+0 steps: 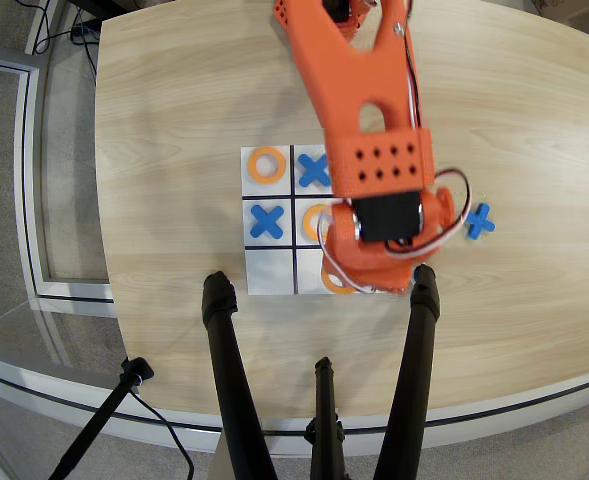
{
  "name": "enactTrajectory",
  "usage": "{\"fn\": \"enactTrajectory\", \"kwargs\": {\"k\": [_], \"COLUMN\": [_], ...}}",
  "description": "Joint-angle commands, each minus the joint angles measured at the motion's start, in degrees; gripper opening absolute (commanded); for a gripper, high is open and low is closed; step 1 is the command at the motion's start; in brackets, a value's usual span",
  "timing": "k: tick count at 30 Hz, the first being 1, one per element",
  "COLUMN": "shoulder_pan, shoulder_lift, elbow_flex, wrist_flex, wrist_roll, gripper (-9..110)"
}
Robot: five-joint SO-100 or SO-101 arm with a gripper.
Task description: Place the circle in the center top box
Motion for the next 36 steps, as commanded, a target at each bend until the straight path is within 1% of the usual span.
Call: {"fn": "enactTrajectory", "kwargs": {"k": [1,6,13,22,36], "shoulder_pan": [0.26,1.67,2.9,3.87,3.78], "shoulder_lift": [-5.27,-11.25,-16.0,-19.6,-26.46], "elbow_flex": [-6.42,-10.02,-10.28,-10.9,-17.4], "wrist_flex": [0.26,0.26,-0.97,-3.08,-2.99], "wrist_roll": [0.35,0.44,0.26,0.09,0.44], "gripper": [0,0,0,0,0]}}
